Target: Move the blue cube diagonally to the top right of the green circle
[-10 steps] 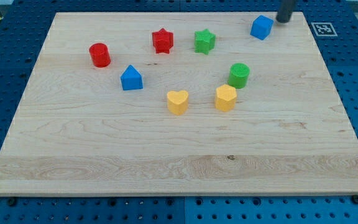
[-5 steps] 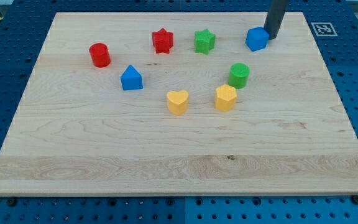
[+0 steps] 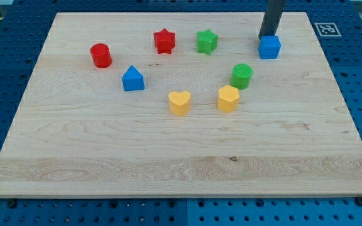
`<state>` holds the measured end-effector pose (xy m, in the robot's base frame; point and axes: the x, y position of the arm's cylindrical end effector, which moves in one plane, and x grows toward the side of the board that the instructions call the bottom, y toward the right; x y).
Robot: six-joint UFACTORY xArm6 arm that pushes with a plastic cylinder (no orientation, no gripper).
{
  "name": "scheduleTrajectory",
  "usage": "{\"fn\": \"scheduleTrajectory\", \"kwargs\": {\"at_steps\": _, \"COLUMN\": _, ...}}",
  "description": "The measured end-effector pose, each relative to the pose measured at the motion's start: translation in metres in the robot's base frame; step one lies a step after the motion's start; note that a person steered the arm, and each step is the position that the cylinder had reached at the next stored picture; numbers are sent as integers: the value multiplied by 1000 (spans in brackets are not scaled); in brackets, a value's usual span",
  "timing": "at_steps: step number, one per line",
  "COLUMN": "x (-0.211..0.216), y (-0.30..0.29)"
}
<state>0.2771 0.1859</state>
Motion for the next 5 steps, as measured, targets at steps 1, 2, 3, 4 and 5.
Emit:
{"fn": "scheduleTrajectory", "kwargs": {"at_steps": 1, "x": -7, "y": 16}}
{"fn": "scheduleTrajectory", "kwargs": {"at_steps": 2, "x": 16, "y": 14}}
{"fn": "scheduleTrajectory", "kwargs": {"at_steps": 3, "x": 43, "y": 14}}
{"fn": "scheduleTrajectory", "kwargs": {"at_steps": 4, "x": 51, "y": 13}}
{"fn": "scheduleTrajectory", "kwargs": {"at_steps": 5, "x": 53, "y": 39}}
